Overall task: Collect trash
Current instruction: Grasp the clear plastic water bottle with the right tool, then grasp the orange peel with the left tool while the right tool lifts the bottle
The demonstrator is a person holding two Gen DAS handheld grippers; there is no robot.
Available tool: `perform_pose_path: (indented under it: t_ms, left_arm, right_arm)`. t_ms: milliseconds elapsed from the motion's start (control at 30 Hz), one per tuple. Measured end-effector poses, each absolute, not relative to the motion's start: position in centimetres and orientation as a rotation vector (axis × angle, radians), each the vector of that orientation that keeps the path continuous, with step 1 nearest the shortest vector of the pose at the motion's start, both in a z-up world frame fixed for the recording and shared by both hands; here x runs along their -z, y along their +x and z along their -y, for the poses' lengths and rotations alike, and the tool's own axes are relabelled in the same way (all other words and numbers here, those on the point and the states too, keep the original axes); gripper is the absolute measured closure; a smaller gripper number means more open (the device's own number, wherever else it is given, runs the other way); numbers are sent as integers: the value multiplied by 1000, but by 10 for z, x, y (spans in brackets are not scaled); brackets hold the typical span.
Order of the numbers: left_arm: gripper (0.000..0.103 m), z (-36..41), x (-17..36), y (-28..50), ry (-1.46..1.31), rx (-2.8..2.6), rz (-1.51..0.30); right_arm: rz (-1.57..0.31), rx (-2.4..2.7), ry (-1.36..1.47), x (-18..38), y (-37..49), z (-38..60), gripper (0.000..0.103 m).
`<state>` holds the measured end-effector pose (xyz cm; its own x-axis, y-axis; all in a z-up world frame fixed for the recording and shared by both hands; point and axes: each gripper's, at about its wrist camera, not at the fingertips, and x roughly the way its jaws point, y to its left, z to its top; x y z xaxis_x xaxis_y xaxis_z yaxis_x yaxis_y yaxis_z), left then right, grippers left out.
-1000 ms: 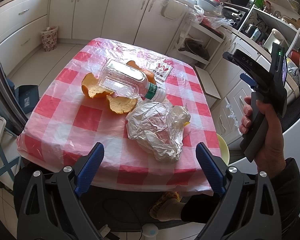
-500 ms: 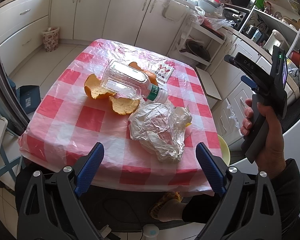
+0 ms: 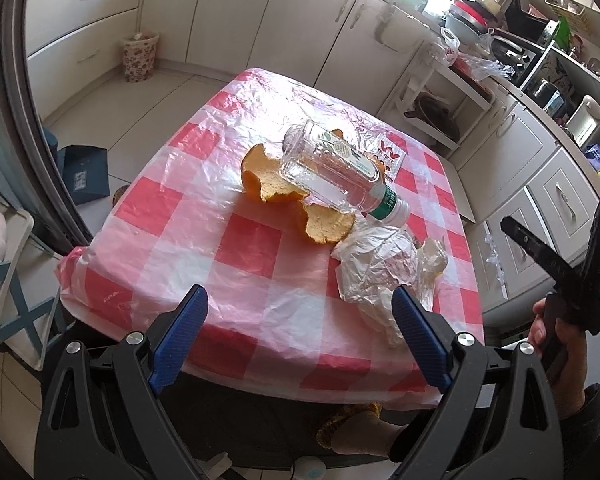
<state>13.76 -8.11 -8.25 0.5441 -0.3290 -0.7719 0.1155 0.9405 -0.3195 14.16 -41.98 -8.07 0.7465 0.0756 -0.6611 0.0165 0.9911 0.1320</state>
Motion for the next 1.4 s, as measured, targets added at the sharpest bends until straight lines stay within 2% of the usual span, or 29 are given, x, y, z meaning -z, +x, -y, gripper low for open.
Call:
perform_pose_path:
  t_ms: [233,467,800,867,933,967,1100,1333,1400]
  left_arm:
    - [14,83,88,174,-220,281,-973]
    - [14,54,105,221,-316,214,-1019]
    - [14,49,132,267,-426,184,-1081]
    - [14,46,135,270,-434,179,-1085]
    - [14,43,139,273,-446,177,-1091]
    - [14,41,140,275,-454,177,-1094]
    - [14,39,145,281,-472,177,-1100]
    - [14,53,148,297,-422,174,-1124]
    - [23,55,156,303,-435,181,-1145]
  right_arm:
    - [-753,-128,56,84,158,393,13]
    - [-764,-376,-244,88,208,315,13]
    - [-832,-575,-481,123,255,251,13]
    - [-862,-607,-476,130,265,248,13]
    - [-892,-627,-447,134,272,250,28]
    - [-903,-636,-414,133,274,254,29]
    - [-912,-649,-302,122,277,267,40]
    - [-837,-582,-32,86,271,321,46]
    - [-803,-567,79,74,268,341,46]
